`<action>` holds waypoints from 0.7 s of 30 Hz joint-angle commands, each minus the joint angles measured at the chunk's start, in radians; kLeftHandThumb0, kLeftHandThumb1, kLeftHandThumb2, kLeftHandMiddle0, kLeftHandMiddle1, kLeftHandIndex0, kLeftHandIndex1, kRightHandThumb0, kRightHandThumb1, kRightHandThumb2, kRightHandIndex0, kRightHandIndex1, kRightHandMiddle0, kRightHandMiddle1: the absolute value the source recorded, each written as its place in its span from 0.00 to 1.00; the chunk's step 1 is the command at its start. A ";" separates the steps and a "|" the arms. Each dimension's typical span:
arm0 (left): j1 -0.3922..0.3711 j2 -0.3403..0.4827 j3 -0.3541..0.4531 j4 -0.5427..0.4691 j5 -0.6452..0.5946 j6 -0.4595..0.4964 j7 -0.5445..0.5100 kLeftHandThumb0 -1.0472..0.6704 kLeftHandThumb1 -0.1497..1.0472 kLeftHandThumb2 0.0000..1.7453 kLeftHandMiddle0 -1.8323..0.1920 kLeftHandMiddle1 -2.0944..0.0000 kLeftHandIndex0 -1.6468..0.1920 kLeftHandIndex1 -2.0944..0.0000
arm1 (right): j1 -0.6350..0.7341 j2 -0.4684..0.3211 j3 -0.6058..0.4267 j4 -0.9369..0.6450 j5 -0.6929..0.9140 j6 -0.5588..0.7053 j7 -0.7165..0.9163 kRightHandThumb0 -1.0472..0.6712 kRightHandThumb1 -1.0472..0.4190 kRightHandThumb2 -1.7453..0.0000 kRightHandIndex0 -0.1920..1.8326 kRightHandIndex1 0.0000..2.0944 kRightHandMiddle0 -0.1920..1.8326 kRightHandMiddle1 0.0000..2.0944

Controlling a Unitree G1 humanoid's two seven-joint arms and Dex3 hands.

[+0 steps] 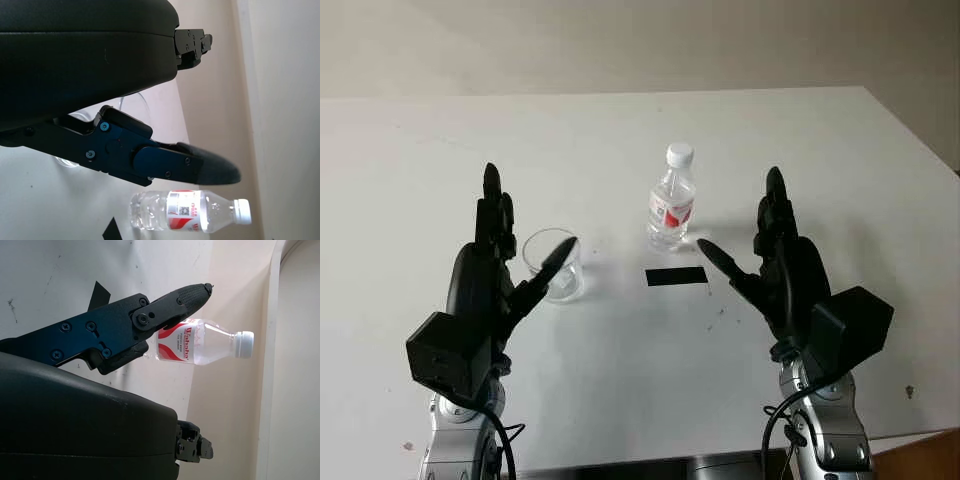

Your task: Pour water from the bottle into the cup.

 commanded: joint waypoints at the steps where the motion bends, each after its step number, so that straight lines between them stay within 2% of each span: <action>1: 0.002 0.003 -0.002 -0.010 0.005 0.006 0.004 0.12 1.00 0.20 0.94 0.97 0.94 0.99 | 0.003 -0.006 0.001 -0.011 0.001 -0.002 0.000 0.23 0.10 0.97 0.00 0.02 0.03 0.02; 14: 0.001 0.003 0.000 -0.001 0.012 -0.004 0.006 0.14 1.00 0.20 0.93 0.97 0.93 0.99 | -0.006 -0.009 -0.001 0.008 0.002 -0.018 0.001 0.22 0.10 0.97 0.01 0.03 0.03 0.03; 18: -0.008 0.000 0.004 0.002 -0.003 -0.006 0.004 0.14 1.00 0.22 0.93 0.97 0.94 0.99 | -0.084 -0.039 0.000 0.051 0.004 -0.001 0.037 0.22 0.12 0.97 0.00 0.02 0.03 0.03; 21: -0.010 -0.008 0.004 0.014 -0.023 -0.033 0.001 0.14 1.00 0.25 0.94 0.98 0.95 1.00 | -0.193 -0.076 0.001 0.150 -0.010 -0.012 0.063 0.20 0.13 0.98 0.01 0.03 0.03 0.03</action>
